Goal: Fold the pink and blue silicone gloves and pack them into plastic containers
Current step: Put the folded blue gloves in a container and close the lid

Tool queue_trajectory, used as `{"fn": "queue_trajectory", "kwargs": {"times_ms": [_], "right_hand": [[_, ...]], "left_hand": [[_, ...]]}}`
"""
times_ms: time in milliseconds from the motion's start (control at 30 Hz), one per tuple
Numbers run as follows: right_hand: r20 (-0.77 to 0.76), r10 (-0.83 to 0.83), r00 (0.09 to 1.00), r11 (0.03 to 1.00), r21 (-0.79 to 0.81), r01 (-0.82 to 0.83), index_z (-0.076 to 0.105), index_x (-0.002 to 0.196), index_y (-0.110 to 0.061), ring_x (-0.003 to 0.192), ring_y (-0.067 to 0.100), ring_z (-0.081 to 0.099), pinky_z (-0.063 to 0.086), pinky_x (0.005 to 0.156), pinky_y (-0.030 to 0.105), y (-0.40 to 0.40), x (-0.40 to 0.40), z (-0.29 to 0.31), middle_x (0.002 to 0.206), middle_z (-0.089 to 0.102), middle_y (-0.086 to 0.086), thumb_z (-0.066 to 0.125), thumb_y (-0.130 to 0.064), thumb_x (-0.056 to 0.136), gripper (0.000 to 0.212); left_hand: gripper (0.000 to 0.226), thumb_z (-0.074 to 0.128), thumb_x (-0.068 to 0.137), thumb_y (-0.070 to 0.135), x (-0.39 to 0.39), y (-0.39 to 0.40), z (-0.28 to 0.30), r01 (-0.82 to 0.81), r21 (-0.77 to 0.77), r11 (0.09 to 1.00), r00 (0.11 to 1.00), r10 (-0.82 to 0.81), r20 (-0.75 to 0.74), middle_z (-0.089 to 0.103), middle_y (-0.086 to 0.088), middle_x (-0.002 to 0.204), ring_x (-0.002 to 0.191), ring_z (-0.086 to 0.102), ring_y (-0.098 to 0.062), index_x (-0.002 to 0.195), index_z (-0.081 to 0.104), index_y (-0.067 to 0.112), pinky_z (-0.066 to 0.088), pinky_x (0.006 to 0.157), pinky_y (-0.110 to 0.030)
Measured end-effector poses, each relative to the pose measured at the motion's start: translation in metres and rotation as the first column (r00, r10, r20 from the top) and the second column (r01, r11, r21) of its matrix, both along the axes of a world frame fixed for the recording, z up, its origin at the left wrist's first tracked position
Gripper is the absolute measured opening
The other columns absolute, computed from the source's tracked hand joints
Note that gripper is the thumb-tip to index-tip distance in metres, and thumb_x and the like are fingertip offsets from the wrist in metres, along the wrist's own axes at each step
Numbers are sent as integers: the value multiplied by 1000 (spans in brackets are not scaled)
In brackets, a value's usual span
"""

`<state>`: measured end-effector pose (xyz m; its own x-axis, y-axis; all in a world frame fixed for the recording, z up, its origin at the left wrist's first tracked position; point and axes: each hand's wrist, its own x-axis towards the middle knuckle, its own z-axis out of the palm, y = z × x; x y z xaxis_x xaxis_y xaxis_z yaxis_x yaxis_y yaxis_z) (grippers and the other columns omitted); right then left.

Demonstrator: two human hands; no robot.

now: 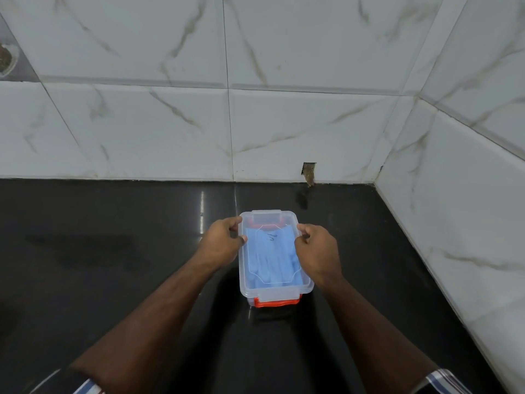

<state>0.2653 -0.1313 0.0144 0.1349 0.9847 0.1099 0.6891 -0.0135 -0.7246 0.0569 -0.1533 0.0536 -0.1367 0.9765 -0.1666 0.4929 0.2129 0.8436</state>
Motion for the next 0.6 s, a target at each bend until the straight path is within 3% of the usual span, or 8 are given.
{"fn": "queue_trajectory", "kwargs": {"times_ms": [100,333,467,600], "right_hand": [[31,12,999,1000,-12,-12,62,128,-11,109,18,63,56,91,34,2,-1,4,124,66,4,55,-16,97,32],[118,42,992,999,-4,-42,61,128,-8,109,18,61,54,91,29,-2,-4,6,123,63,6,52,-19,99,32],[150,56,987,998,-4,-56,59,130,-8,112,19,60,50,93,27,-2,-4,8,126,61,7,51,-17,100,33],[155,60,986,998,-14,-58,58,132,-9,113,18,60,50,92,26,0,-5,6,127,60,6,52,-19,100,34]], "left_hand": [[51,64,96,14,-1,3,0,15,-22,1000,1000,-15,-3,62,-2,129,115,64,-21,145,50,15,57,94,-48],[56,64,96,11,0,9,-6,36,-46,998,996,-40,-80,58,-5,136,110,61,-19,149,44,13,57,94,-44],[56,63,97,16,-4,10,-11,79,-27,997,988,-82,-134,58,-7,139,120,60,-23,150,44,13,54,98,-44],[57,61,98,22,-8,8,-16,130,14,991,961,-123,-247,42,-6,150,134,46,-22,152,41,20,40,109,-35]]}}
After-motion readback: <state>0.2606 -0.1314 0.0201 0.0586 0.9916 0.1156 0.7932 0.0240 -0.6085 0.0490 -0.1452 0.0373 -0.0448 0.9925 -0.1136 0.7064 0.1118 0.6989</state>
